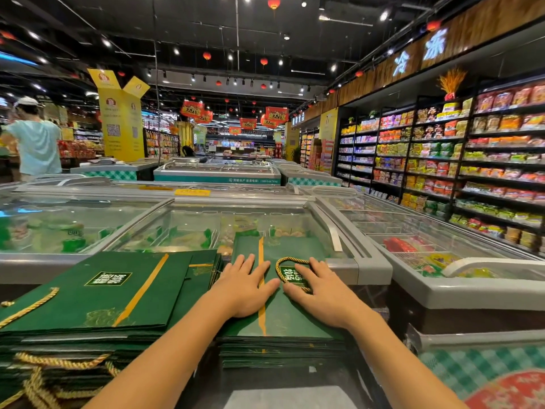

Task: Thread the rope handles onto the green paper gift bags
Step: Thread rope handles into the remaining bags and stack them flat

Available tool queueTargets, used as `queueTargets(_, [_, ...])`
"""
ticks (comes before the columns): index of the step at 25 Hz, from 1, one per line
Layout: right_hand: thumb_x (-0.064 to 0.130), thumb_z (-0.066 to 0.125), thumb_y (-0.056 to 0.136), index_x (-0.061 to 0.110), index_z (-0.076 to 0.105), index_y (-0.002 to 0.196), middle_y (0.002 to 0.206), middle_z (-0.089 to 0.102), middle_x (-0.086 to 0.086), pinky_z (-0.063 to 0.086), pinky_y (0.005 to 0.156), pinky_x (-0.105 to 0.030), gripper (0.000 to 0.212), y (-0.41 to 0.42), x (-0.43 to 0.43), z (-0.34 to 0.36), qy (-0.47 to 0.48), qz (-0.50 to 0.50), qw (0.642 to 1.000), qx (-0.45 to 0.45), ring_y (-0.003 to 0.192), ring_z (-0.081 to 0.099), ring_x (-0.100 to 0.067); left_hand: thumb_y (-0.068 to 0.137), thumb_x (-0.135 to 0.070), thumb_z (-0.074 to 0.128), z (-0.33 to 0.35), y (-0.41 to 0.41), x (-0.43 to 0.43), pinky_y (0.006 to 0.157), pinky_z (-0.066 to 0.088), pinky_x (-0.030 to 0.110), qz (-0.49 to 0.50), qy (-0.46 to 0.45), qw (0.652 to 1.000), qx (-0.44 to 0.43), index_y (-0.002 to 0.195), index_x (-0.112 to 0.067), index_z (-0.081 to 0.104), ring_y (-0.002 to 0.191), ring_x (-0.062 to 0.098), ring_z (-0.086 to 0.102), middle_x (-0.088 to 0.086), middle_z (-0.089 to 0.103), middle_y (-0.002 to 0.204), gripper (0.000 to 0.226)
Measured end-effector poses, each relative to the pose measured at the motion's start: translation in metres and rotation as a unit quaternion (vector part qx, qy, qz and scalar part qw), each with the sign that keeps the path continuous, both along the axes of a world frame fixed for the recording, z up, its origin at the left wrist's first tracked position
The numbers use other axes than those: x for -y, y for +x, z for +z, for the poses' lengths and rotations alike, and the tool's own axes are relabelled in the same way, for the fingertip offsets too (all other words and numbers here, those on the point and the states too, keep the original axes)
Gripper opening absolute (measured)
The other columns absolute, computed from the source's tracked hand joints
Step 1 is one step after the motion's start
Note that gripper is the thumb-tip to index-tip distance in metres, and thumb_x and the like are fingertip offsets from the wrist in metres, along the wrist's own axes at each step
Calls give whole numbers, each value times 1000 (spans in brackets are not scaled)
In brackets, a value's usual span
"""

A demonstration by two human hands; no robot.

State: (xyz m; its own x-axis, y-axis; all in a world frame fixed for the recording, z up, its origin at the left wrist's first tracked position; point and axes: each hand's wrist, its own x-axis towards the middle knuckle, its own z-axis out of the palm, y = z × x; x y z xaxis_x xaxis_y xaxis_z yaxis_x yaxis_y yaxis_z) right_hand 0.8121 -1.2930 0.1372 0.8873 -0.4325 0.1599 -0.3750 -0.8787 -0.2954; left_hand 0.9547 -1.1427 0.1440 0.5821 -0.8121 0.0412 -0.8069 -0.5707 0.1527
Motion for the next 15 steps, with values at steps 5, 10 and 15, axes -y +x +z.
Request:
queueTargets(5, [75, 30, 95, 33, 18, 161, 171, 3, -4, 5, 127, -40, 79, -2, -5, -3, -13, -2, 1000, -11, 157, -1, -21, 100, -67, 19, -4, 0, -1, 125, -5, 46, 3, -17, 1000, -4, 161, -35, 5, 155, 25, -12, 5, -7, 169, 70])
queueTargets(10, [68, 31, 99, 28, 45, 147, 150, 46, -6, 30, 113, -42, 64, -8, -18, 23, -178, -35, 983, 7, 140, 39, -26, 102, -56, 37, 25, -10, -26, 113, 37, 43, -9, -107, 994, 11, 145, -24, 48, 137, 24, 43, 6, 47, 149, 55])
queueTargets(15, [47, 48, 101, 20, 61, 128, 119, 64, 0, 47, 93, -37, 40, 1, -96, 56, -129, 58, 981, 129, 112, 58, -23, 100, -45, 51, 66, -1, -124, 92, 52, 37, 50, -195, 978, 47, 120, -21, 67, 108, 18, 61, -2, 66, 121, 35])
